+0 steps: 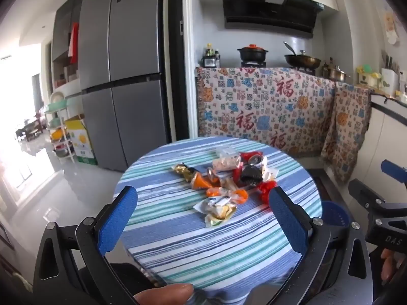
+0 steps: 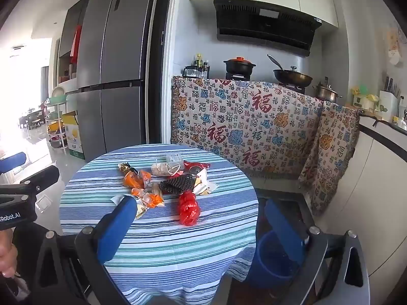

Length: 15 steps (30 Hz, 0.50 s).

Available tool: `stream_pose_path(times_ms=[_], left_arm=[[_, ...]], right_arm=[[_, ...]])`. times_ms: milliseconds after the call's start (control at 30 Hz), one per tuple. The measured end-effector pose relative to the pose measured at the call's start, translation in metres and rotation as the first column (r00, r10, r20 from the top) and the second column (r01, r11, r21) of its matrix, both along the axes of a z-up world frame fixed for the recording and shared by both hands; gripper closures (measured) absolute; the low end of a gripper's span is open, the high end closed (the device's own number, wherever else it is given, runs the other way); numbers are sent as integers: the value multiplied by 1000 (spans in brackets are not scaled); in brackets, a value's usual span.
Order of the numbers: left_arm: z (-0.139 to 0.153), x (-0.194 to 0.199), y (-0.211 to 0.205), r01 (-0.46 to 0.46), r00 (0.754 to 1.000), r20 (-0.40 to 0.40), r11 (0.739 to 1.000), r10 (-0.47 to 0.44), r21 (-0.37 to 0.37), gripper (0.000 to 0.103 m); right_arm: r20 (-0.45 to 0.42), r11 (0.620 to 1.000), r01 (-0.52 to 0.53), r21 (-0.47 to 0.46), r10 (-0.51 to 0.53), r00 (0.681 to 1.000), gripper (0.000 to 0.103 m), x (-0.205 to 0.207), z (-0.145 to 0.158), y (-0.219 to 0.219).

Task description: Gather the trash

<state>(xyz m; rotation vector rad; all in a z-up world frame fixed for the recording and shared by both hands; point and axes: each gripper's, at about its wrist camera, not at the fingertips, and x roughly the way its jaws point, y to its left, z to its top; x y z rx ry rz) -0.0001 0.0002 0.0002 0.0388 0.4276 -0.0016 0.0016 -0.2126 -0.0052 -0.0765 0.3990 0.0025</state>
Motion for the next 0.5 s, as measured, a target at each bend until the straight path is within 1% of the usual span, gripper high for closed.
stream_pose_path(times_ms=[100,167,267,300,500], left_arm=[[0,0,-1,-11,1000,-4,1000,11,-3,0],[-1,-1,-11,-6,1000,-10,1000,6,10,0],[-7,1,0,0,1000,-25,999,-1,-34,0],[-8,2,0,0,1000,-25,999,-1,-33,0],[-6,-1,0,-1,1000,-24,1000,0,-31,0]], right_arm=[[1,1000,1,-5,-1,1000,0,-1,1,1],[0,1000,2,-7,-2,1000,0,-1,2,1],[-4,1000,4,-7,-4,1000,0,0,2,0],[15,1000,-2,-13,2,1000,0,-8,3,0],[18,1000,-1,-13,2,1000,0,-6,3,2]])
